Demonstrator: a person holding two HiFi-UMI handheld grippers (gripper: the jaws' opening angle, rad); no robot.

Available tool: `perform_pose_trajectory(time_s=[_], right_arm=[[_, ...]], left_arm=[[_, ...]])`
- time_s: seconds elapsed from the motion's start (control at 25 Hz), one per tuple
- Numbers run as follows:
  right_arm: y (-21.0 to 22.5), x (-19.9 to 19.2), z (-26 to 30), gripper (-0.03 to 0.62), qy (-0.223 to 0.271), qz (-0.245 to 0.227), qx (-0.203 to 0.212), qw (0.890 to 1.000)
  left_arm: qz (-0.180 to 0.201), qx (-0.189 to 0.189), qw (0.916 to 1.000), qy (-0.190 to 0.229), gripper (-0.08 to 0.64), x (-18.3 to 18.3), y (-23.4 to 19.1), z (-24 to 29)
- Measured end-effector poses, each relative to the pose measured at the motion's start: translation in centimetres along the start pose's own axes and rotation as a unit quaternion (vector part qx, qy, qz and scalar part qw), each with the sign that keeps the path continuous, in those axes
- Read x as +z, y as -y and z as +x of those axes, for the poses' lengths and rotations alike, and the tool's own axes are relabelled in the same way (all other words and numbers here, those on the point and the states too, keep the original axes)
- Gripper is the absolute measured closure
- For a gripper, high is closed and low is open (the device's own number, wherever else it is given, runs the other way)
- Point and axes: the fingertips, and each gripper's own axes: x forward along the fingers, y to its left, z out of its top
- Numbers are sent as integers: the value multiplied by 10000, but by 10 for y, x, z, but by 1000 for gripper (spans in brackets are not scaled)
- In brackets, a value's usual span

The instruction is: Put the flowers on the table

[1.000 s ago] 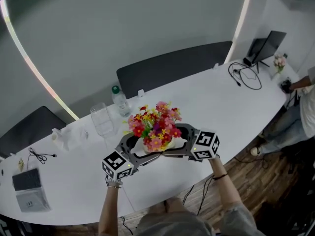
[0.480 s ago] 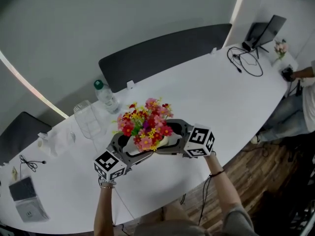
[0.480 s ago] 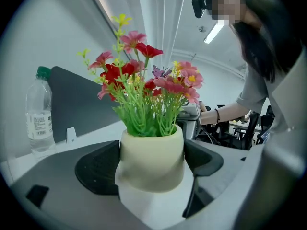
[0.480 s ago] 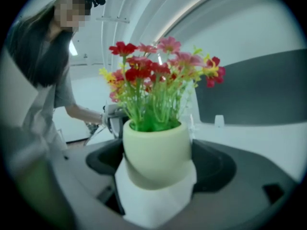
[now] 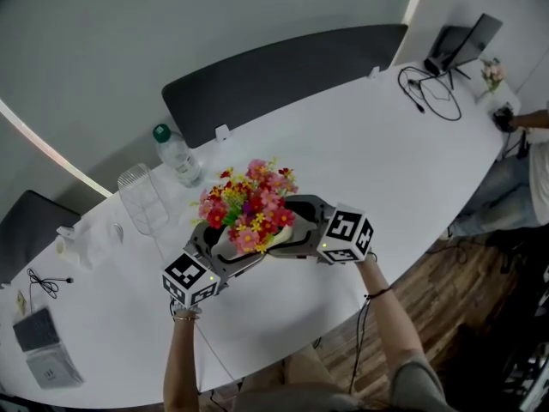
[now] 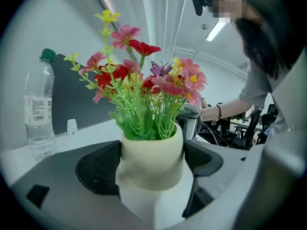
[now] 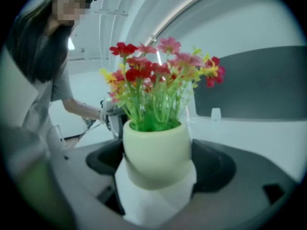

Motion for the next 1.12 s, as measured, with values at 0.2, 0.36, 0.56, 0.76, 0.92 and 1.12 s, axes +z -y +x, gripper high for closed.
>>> perform_pose_trajectory(time_s=[0.2, 0.36, 0.56, 0.76, 0.92, 1.12], right_arm=[[5, -7, 2, 147, -16, 79, -80, 9999], [8, -15, 2, 147, -96, 95, -150, 9998], [10, -19, 2, 147, -50, 157, -172, 9997], [8, -23, 2, 147, -99, 128, -210, 9996], [5, -27, 2, 147, -154, 68, -286, 9994], [3, -31, 2, 147, -200, 39, -378, 9991]], left_arm=[[-32, 24, 10000, -37, 127, -8, -3, 3], [-34, 55, 9999, -104, 132, -14, -4, 7], [8, 49, 9999, -136, 133, -16, -4, 9], [117, 34, 9996, -253, 133, -20, -2, 10], [180, 42, 9993, -336, 133, -23, 1, 10], [210, 59, 9987, -461, 133, -29, 2, 9]])
